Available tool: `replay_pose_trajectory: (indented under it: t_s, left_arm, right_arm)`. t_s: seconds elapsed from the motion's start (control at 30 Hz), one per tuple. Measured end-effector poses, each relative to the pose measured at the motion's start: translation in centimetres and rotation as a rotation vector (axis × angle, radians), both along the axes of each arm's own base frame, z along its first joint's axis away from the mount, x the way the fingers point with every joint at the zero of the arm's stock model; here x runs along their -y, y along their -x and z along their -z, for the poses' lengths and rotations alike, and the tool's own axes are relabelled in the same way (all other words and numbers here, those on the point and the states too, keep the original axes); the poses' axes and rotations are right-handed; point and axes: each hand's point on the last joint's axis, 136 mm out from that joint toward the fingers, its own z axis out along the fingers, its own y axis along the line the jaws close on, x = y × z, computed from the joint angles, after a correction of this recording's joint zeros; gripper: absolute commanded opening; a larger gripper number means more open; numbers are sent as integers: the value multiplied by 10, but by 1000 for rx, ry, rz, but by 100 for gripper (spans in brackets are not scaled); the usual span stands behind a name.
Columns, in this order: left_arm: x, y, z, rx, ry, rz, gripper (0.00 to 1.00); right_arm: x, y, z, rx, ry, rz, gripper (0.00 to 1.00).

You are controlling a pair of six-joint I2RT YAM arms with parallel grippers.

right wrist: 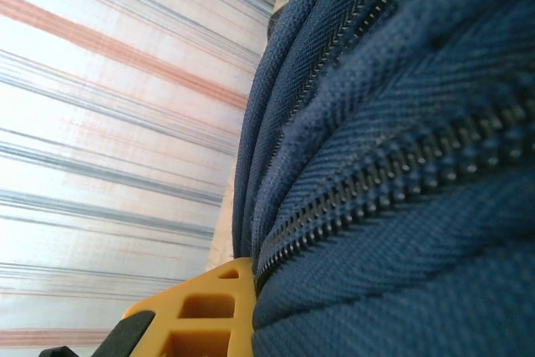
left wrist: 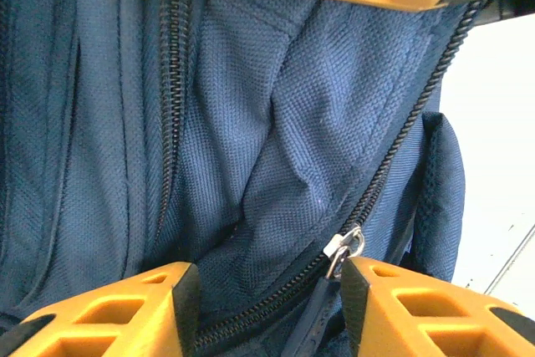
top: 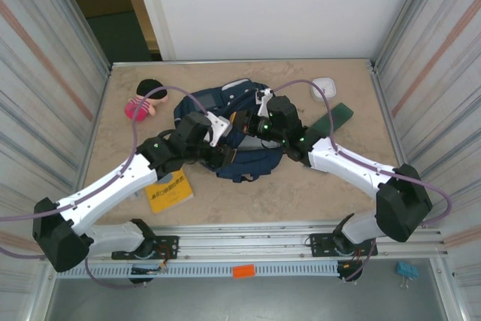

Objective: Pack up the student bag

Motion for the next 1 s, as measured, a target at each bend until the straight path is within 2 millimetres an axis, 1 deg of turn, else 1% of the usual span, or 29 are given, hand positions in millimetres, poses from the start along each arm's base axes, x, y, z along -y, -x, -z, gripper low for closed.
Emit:
replay_pose_trajectory:
  t_s: [0.17, 0.3, 0.37, 0.4, 0.47, 0.57, 0.67, 0.7, 0.87, 1.0]
  left_arm:
    - [4, 2, 5, 10, -28, 21, 49]
    - [8, 5, 5, 18, -33, 55, 57]
    - [12, 10, 5, 23, -33, 88, 56]
    - [14, 11, 5, 26, -32, 98, 53]
    - [14, 12, 4, 30, -33, 107, 44]
    - [12, 10, 6, 45, -52, 104, 37]
    - [7, 9, 8, 56, -67, 94, 23]
    - [5, 9, 8, 63, -71, 91, 20]
    - [0, 10, 3, 93, -64, 82, 12]
    - [-2, 9, -3, 119, -28, 74, 4]
  right_arm:
    - [1, 1, 4, -14, 15, 0, 0]
    - [2, 2, 5, -23, 23, 0, 0]
    - [2, 1, 5, -25, 25, 0, 0]
    - [2, 1, 4, -25, 25, 0, 0]
    - [2, 1, 4, -26, 26, 0, 0]
    - [1, 1, 4, -30, 30, 0, 0]
    - [2, 1, 5, -34, 33, -1, 0]
    - [2, 2, 6, -38, 36, -3, 0]
    - [6, 1, 10, -66, 53, -17, 0]
    - [11, 0, 8, -76, 57, -35, 0]
